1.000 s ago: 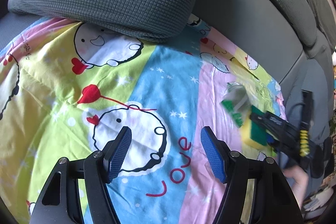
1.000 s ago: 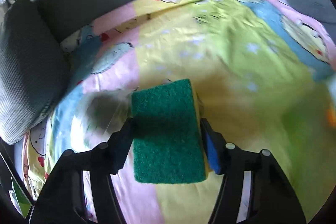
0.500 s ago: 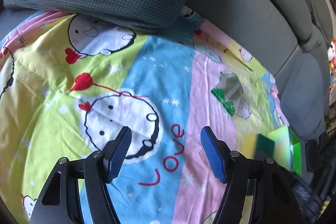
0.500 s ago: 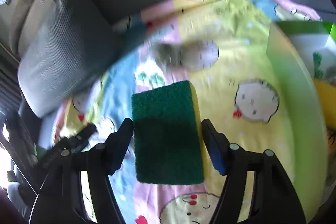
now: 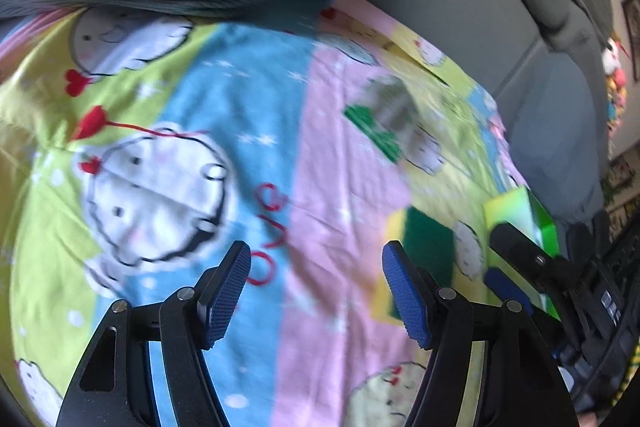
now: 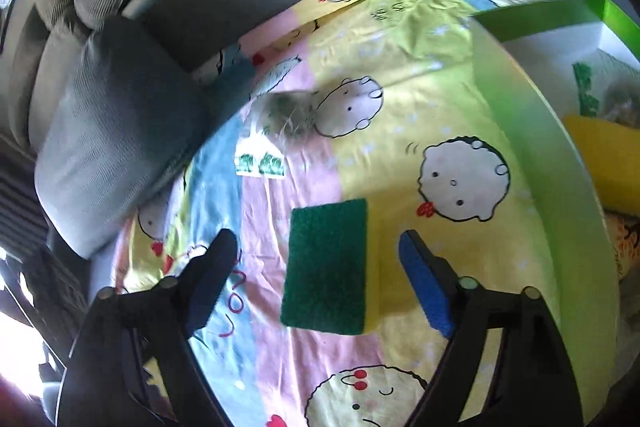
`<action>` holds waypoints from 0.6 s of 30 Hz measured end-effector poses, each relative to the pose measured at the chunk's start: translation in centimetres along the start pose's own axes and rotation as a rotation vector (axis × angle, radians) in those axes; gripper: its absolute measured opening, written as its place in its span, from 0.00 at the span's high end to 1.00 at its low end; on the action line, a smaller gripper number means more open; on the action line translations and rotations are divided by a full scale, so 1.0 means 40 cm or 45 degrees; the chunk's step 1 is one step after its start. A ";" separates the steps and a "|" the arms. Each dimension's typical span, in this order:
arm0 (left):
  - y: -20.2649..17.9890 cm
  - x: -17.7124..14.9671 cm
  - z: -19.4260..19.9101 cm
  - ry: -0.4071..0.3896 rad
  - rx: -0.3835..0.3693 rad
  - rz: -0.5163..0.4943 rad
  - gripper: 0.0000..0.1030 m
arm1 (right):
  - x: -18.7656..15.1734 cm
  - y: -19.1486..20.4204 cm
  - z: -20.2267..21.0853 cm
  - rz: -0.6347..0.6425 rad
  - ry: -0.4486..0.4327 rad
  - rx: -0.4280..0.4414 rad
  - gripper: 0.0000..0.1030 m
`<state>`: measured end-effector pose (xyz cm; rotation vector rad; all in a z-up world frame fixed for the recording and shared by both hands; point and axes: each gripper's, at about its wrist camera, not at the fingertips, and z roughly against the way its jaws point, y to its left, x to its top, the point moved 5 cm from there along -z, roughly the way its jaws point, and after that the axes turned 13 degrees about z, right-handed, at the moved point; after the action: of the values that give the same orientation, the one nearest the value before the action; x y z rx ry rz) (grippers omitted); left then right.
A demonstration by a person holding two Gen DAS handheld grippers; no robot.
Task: Organize objects
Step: 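Close the right gripper on the green scouring pad and lift it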
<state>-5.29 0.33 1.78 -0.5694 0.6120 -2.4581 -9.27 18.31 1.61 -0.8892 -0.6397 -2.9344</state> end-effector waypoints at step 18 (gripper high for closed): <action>-0.119 -0.099 -0.067 0.158 -0.044 -0.232 0.33 | -0.017 -0.035 -0.032 -0.131 0.063 0.106 0.47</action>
<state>-5.50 7.02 1.10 -0.5092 0.6797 -2.6747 -9.56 19.02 -0.26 -0.7962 -0.8223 -2.9828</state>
